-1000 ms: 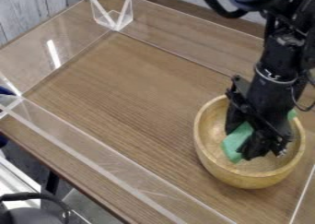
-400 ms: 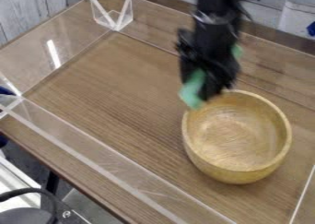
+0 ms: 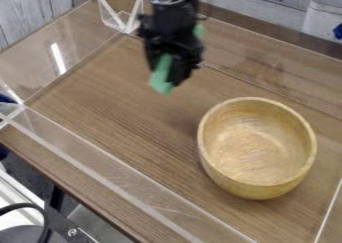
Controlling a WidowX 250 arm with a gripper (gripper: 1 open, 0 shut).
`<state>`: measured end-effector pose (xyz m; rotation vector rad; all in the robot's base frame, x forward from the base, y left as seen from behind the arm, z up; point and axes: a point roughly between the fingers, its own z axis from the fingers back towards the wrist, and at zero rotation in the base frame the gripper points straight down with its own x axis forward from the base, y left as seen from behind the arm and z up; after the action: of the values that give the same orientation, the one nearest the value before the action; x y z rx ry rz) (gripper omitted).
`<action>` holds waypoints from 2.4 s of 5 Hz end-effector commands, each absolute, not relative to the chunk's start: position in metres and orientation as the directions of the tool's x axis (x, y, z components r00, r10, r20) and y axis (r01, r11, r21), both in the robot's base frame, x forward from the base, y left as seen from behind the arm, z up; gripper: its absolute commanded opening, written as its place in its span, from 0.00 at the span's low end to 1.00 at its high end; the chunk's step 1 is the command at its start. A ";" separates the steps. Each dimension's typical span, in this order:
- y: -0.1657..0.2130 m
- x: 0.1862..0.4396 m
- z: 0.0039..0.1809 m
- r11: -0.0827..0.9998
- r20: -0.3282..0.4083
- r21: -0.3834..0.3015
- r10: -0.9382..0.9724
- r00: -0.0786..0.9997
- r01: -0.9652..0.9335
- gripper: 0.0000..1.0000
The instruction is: Remove the green block from inside the brown bowl and put it on the table
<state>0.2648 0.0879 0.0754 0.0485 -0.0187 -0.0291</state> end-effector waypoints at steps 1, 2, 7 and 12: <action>0.111 0.248 0.066 0.997 0.052 0.077 -0.029 0.998 0.025 0.00; 0.084 0.254 0.069 0.994 0.072 0.068 -0.092 0.993 0.087 0.00; 0.035 0.236 0.058 0.961 0.033 0.048 -0.273 0.961 0.272 0.00; 0.023 0.234 0.061 0.971 0.057 0.072 -0.234 0.971 0.230 0.00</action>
<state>0.2239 0.0214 0.0461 0.0512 0.0018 -0.2323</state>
